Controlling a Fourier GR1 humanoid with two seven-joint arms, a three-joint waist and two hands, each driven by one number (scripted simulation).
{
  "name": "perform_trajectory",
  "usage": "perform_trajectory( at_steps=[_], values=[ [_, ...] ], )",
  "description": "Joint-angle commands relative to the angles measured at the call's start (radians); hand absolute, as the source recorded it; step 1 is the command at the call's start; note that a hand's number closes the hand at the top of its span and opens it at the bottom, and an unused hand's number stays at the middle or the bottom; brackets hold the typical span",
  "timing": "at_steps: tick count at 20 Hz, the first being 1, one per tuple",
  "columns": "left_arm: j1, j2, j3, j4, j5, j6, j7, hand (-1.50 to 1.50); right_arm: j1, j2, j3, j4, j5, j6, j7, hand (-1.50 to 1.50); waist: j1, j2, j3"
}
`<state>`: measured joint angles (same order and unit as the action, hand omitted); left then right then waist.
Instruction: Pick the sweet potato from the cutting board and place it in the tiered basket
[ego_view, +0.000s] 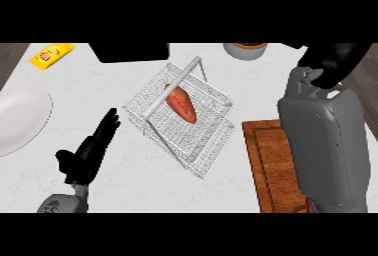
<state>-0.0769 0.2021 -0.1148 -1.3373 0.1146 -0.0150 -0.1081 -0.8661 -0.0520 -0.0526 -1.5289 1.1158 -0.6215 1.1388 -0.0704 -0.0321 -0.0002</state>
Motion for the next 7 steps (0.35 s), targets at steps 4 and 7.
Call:
perform_trajectory(
  at_steps=[4, 7],
  values=[
    [0.028, 0.0, 0.015, -0.01, -0.002, 0.018, -0.008, 0.0, 0.31, 0.007, -0.034, -0.481, -0.003, 0.148, 0.109, -1.5, -0.034, -0.004, 0.001],
    [0.015, 0.007, 0.021, -0.012, 0.007, 0.005, -0.001, 0.0, 0.414, -0.015, -0.036, -0.675, -0.052, 0.256, 0.117, -1.5, -0.047, -0.006, 0.0]
  ],
)
